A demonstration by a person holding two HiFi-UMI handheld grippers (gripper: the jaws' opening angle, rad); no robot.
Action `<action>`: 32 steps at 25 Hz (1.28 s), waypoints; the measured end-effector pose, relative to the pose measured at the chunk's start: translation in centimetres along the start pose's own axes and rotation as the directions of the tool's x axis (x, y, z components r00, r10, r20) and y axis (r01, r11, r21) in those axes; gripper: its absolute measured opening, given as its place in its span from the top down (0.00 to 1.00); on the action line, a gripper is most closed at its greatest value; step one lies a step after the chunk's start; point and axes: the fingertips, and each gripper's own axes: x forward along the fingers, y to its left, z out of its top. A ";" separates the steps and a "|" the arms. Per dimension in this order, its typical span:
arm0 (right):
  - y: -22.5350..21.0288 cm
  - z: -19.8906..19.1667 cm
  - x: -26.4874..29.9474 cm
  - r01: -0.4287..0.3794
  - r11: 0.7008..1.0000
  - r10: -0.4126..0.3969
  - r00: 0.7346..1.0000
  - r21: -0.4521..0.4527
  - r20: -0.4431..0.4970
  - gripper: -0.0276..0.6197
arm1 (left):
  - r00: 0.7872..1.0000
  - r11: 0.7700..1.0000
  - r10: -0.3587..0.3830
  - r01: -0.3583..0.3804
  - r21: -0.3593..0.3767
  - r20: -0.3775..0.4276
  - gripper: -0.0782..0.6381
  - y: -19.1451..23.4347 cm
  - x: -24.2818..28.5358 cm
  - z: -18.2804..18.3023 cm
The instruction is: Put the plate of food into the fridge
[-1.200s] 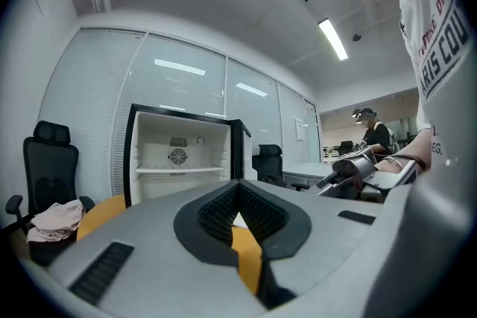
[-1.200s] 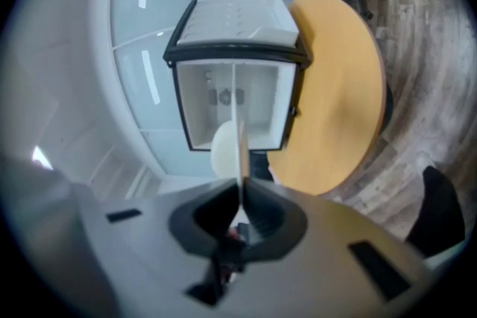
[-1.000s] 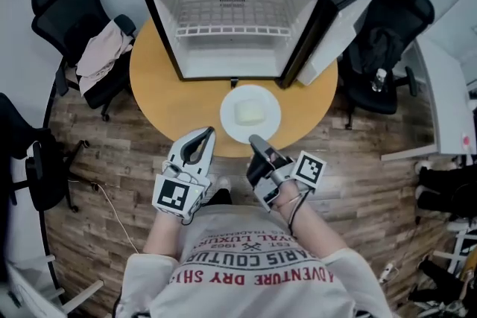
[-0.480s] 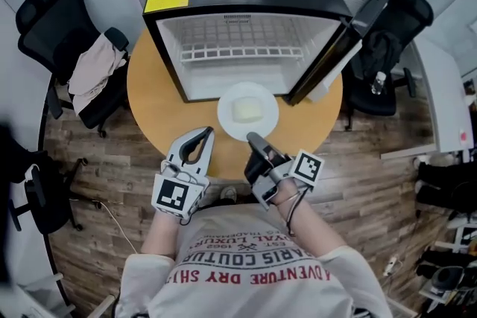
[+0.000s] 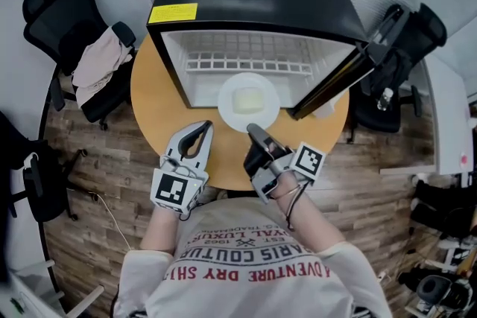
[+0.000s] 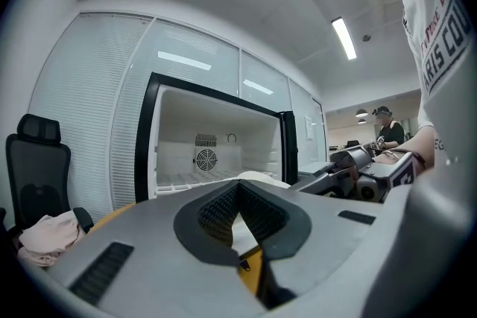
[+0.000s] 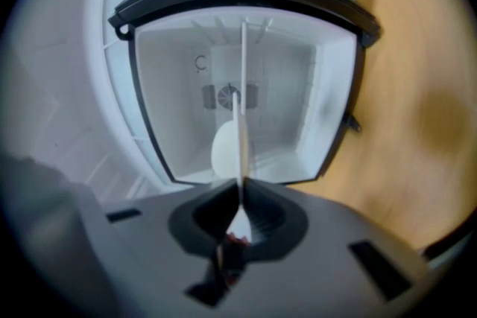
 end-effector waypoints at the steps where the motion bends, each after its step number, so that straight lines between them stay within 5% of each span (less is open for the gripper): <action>1: 0.2 0.4 0.4 -0.001 1.000 0.001 1.000 -0.002 -0.008 0.90 | 1.000 1.000 0.006 -0.006 0.000 0.002 0.85 0.2 0.5 0.2; 32: 1.5 8.2 9.0 0.013 1.000 -0.013 1.000 0.028 -0.017 0.88 | 0.996 0.997 0.081 -0.082 -0.018 -0.034 0.85 4.5 5.3 -0.3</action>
